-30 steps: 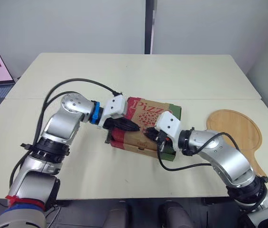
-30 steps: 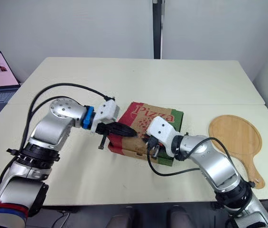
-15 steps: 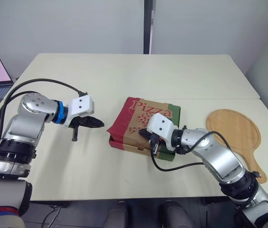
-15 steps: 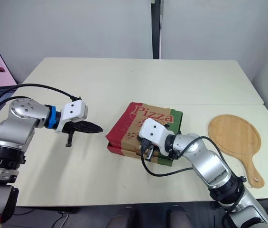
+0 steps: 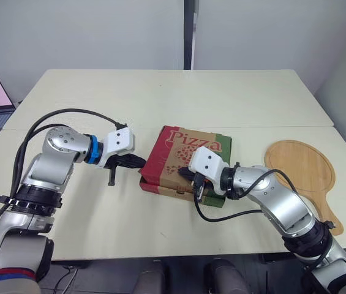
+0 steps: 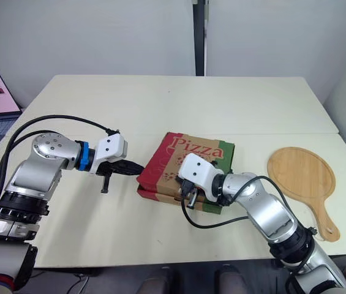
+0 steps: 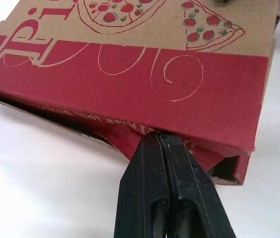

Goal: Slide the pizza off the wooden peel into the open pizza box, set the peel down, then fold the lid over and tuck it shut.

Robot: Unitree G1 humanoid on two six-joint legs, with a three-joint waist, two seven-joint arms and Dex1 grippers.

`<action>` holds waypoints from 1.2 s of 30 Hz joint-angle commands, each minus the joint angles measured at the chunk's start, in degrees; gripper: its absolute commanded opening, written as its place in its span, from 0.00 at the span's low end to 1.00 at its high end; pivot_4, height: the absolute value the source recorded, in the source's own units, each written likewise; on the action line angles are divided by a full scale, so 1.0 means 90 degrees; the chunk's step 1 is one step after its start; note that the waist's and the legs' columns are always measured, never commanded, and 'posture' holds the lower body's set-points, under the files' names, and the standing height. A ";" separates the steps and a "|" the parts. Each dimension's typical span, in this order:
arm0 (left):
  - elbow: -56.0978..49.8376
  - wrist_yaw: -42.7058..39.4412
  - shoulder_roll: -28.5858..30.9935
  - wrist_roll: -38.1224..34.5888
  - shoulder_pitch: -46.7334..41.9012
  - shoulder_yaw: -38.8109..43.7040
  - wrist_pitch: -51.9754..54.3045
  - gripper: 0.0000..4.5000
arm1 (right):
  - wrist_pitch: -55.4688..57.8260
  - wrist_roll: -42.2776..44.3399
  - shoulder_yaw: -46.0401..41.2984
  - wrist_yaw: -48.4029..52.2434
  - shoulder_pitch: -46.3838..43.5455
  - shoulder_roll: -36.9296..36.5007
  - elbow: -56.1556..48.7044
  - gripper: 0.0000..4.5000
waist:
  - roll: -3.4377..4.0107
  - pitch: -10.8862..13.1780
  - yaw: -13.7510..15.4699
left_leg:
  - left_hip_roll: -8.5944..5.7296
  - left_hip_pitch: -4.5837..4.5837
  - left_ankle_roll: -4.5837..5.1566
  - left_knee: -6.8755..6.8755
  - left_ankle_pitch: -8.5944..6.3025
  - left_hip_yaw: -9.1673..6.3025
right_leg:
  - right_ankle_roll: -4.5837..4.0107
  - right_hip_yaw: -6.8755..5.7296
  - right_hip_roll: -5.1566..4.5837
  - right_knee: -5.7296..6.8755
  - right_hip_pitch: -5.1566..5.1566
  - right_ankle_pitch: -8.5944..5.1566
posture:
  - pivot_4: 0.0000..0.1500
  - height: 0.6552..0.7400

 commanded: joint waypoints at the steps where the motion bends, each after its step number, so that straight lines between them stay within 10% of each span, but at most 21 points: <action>1: -0.0323 0.0256 -0.0201 -0.0338 -0.0067 0.0233 0.0401 0.00 | -0.0032 -0.0020 -0.0047 0.0024 -0.0091 0.0052 -0.0153 0.01 | 0.0000 0.0000 0.0022 | -0.0002 0.0000 0.0000 0.0000 0.0000 0.0000 | 0.0000 0.0000 -0.0002 -0.0001 0.0001 0.0000 | 1.00 0.90; 36: -0.0324 0.0608 -0.0509 -0.0496 0.0354 0.0373 0.0116 0.00 | 0.0102 0.0063 0.0006 0.0125 -0.0087 0.0070 -0.0245 0.01 | 0.0000 0.0000 0.0017 | -0.0012 -0.0001 0.0000 0.0000 0.0000 -0.0006 | 0.0000 -0.0002 -0.0010 0.0000 0.0000 0.0001 | 1.00 0.90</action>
